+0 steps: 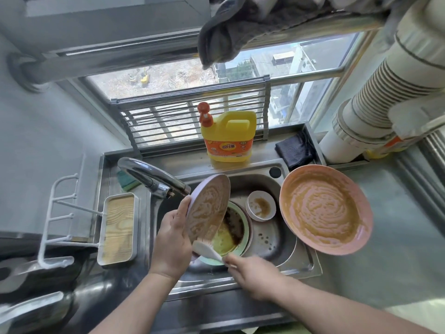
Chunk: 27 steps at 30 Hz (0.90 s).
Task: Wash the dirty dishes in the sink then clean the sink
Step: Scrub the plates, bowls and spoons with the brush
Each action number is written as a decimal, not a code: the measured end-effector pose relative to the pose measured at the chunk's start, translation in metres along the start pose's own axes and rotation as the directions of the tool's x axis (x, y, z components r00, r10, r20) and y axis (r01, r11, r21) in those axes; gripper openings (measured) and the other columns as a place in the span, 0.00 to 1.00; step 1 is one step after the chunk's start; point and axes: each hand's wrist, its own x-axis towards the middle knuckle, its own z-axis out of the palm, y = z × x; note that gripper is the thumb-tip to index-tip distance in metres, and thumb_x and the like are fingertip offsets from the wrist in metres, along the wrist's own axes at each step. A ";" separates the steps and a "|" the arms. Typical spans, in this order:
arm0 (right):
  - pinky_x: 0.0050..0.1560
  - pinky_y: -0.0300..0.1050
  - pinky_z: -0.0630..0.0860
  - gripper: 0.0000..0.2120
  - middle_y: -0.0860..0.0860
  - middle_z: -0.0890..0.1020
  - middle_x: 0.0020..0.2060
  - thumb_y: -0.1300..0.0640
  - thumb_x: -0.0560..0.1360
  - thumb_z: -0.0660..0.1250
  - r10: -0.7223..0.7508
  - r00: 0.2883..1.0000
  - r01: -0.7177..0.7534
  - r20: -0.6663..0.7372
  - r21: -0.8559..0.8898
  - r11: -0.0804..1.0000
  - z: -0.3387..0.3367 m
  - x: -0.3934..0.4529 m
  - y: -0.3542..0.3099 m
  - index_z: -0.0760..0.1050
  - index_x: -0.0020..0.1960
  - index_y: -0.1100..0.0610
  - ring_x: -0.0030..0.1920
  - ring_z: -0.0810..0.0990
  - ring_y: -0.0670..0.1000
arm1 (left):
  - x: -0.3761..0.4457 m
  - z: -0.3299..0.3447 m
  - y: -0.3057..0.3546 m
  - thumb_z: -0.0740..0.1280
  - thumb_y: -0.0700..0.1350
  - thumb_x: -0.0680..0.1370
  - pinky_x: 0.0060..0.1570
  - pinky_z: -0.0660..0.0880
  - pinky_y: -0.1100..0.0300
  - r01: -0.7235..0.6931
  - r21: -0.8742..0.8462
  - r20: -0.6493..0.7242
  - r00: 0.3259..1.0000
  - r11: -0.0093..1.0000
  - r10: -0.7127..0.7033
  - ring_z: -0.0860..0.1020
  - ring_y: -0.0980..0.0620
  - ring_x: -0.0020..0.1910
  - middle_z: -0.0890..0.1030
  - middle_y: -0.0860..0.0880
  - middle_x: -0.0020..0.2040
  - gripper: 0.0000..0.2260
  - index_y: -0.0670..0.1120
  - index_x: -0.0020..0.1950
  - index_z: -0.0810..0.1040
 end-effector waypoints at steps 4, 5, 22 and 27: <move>0.43 0.56 0.79 0.06 0.56 0.82 0.45 0.44 0.85 0.54 0.151 0.988 -0.153 -0.041 -0.038 0.988 -0.030 0.008 0.017 0.65 0.61 0.41 0.46 0.82 0.63 | 0.002 -0.005 -0.008 0.64 0.39 0.83 0.58 0.73 0.59 0.115 -0.036 0.060 0.992 0.993 -0.112 0.75 0.58 0.58 0.76 0.56 0.61 0.37 0.76 0.78 0.57; 0.42 0.56 0.80 0.04 0.55 0.81 0.43 0.46 0.86 0.54 0.197 0.976 -0.202 -0.087 -0.048 0.978 -0.049 0.015 0.023 0.65 0.60 0.43 0.43 0.82 0.62 | 0.002 -0.007 -0.009 0.64 0.40 0.83 0.59 0.74 0.58 0.138 -0.052 0.080 0.988 0.989 -0.133 0.75 0.57 0.60 0.77 0.56 0.62 0.35 0.75 0.78 0.59; 0.44 0.55 0.79 0.08 0.57 0.82 0.46 0.50 0.86 0.56 0.357 0.907 -0.040 -0.223 0.798 0.601 -0.041 0.029 -0.069 0.73 0.52 0.47 0.41 0.77 0.52 | -0.006 0.029 0.003 0.63 0.43 0.65 0.53 0.79 0.60 0.426 -0.407 0.250 0.903 0.808 -0.351 0.82 0.63 0.57 0.83 0.65 0.59 0.40 0.76 0.71 0.67; 0.51 0.46 0.76 0.07 0.48 0.82 0.45 0.52 0.86 0.57 0.234 0.966 -0.090 -0.113 0.700 0.708 -0.023 0.014 -0.069 0.73 0.53 0.49 0.45 0.79 0.45 | 0.005 0.039 -0.003 0.60 0.51 0.87 0.58 0.82 0.49 0.600 -0.546 0.291 0.790 0.584 -0.540 0.85 0.53 0.58 0.84 0.56 0.62 0.17 0.71 0.71 0.72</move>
